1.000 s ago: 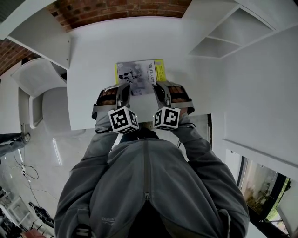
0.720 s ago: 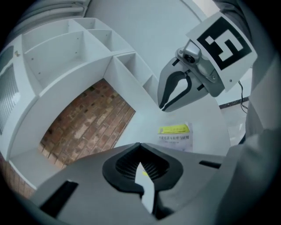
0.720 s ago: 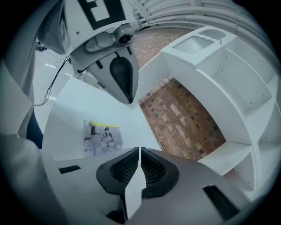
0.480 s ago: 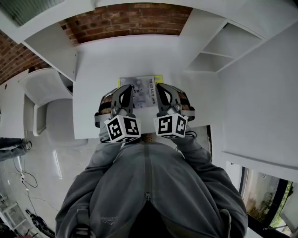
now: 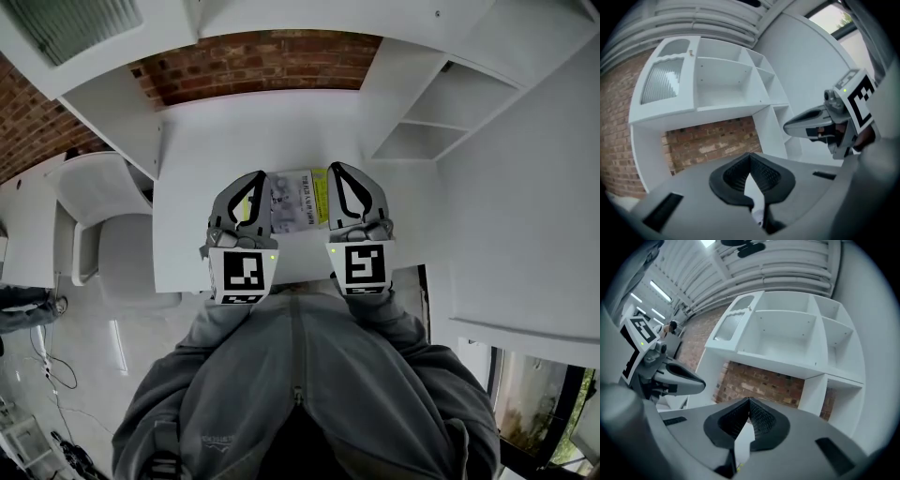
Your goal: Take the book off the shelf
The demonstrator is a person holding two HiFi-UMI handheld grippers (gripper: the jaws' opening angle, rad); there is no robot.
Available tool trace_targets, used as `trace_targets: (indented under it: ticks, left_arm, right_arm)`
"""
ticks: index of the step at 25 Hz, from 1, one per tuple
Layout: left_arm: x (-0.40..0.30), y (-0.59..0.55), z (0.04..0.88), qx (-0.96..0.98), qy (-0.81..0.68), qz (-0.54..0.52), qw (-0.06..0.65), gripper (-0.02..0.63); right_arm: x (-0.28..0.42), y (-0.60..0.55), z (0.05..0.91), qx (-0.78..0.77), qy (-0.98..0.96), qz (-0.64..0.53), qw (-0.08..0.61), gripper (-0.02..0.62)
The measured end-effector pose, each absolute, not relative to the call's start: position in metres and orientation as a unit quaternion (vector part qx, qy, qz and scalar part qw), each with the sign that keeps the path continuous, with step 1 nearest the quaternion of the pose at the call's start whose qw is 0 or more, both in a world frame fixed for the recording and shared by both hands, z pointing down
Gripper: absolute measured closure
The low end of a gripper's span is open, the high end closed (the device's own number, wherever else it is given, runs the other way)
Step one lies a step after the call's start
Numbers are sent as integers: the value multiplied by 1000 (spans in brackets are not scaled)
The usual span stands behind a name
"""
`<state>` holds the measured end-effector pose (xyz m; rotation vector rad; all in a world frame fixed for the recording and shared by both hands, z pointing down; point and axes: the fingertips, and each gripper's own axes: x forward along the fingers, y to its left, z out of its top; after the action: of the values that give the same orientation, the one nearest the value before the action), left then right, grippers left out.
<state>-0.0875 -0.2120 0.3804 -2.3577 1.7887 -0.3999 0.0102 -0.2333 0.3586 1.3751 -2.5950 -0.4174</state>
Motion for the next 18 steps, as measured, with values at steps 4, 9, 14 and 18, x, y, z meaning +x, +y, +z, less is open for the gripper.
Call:
trace_targets:
  ticks: [4,9,14,18]
  left_arm:
    - [-93,-210,369,-789,607,-78,43,600]
    - [-92,-207,366,-785,612,-75,54,600]
    - [-92,-206,367,-787,610,-74,53,600]
    - [-91,-206,369,-789,608,-71,50,600]
  right_arm:
    - [15,-228,352,470,-874,-107,53,568]
    - [18,-226,357,475,-874,-90,45,569]
    - [14,-226,357,469,-880,-77,32,569]
    - [13,-225,359,466,-881,-69,27,569]
